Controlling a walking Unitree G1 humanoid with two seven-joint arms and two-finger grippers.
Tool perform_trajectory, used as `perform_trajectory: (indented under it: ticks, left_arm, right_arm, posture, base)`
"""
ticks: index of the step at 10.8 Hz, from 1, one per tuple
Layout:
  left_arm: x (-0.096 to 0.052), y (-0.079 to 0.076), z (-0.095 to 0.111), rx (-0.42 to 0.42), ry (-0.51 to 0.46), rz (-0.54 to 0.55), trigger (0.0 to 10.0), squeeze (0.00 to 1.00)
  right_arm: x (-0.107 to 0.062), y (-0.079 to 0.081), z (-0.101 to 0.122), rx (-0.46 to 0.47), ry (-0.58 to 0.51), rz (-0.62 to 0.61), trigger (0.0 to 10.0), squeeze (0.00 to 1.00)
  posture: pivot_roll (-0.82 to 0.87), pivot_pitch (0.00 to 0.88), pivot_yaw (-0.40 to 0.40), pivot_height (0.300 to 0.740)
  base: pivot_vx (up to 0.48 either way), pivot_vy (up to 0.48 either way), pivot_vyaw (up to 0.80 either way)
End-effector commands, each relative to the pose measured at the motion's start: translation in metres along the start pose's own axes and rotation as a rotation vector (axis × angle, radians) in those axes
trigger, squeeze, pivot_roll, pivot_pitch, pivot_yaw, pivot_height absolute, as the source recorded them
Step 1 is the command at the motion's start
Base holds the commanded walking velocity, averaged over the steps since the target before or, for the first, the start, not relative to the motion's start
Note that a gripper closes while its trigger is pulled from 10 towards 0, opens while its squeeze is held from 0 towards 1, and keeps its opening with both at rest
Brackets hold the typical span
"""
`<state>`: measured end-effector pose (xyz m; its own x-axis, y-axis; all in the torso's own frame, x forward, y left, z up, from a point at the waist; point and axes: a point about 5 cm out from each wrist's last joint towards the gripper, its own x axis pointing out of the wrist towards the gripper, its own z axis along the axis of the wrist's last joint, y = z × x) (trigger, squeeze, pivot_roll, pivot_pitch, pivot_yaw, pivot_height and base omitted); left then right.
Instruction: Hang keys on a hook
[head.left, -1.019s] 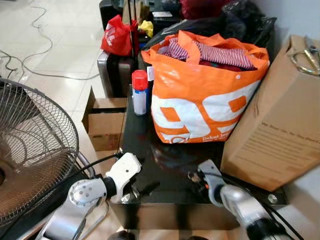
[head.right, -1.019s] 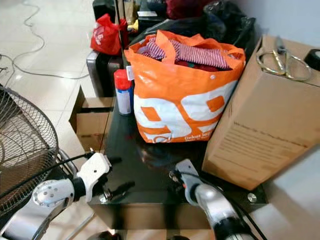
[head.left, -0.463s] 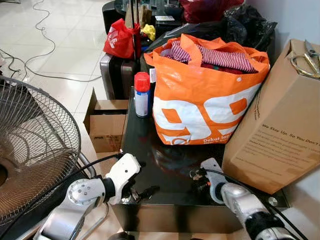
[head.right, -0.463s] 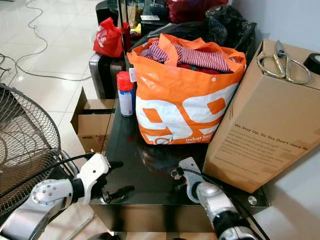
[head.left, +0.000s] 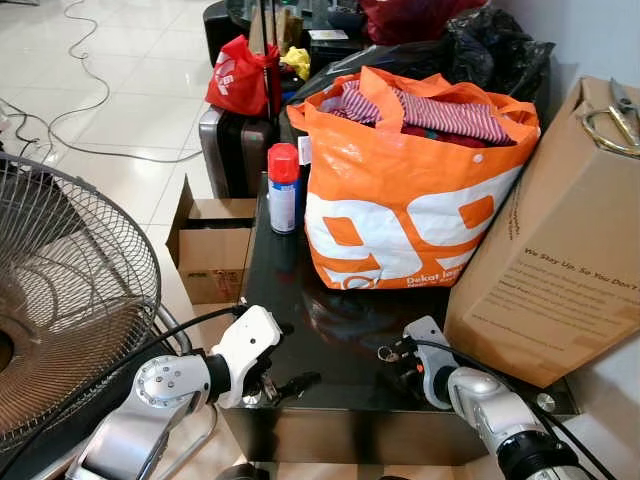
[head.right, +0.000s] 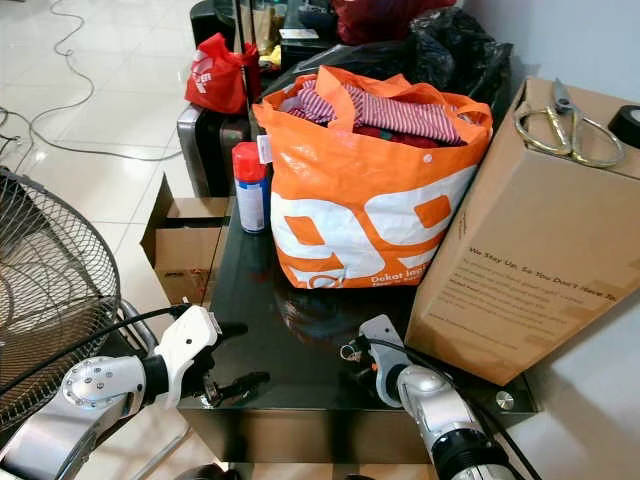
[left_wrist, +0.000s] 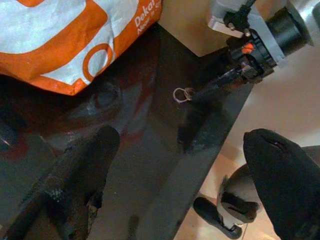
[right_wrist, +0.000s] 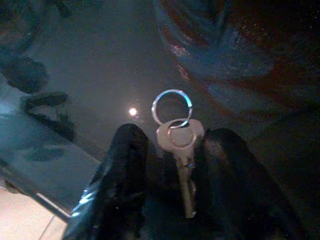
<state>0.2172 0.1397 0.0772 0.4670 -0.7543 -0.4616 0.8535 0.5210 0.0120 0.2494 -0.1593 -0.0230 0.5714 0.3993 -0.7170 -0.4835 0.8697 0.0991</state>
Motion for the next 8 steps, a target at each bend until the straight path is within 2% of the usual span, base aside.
perform_trajectory:
  ticks: [1,2,3,6,7,8]
  left_arm:
    - [0.000,0.000,0.007,0.015,-0.018,-0.015,10.0,0.00]
    - [-0.001,0.001,0.008,0.014,-0.016,-0.018,10.0,0.00]
    - [-0.001,0.001,0.008,0.014,-0.015,-0.017,10.0,0.00]
    - [-0.002,0.000,0.006,0.009,-0.009,-0.021,10.0,0.00]
    - [-0.002,0.001,0.007,0.012,-0.008,-0.022,10.0,0.00]
    - [-0.002,0.001,0.007,0.014,-0.008,-0.021,10.0,0.00]
  right_arm:
    - [-0.002,-0.005,0.004,-0.011,-0.005,-0.023,10.0,1.00]
    - [-0.001,-0.005,0.003,-0.029,0.008,-0.032,10.0,1.00]
    - [0.000,-0.006,-0.002,-0.047,0.037,-0.049,10.0,0.00]
    - [-0.001,-0.004,-0.031,-0.057,0.193,-0.021,10.0,0.00]
    - [0.000,-0.005,-0.034,-0.032,0.205,-0.045,0.0,0.00]
    - [0.001,-0.005,-0.033,-0.018,0.202,-0.046,0.0,0.00]
  posture:
    - [-0.05,0.021,-0.031,0.740]
    - [-0.05,0.021,-0.032,0.740]
    - [-0.05,0.025,-0.033,0.740]
    - [-0.05,0.029,-0.030,0.740]
    - [-0.05,0.029,-0.031,0.740]
    - [-0.05,0.029,-0.031,0.740]
  base:
    - [0.000,0.000,0.00]
    - [0.000,0.000,0.00]
    - [0.000,0.000,0.00]
    - [0.000,0.000,0.00]
    - [0.000,0.000,0.00]
    - [0.000,0.000,0.00]
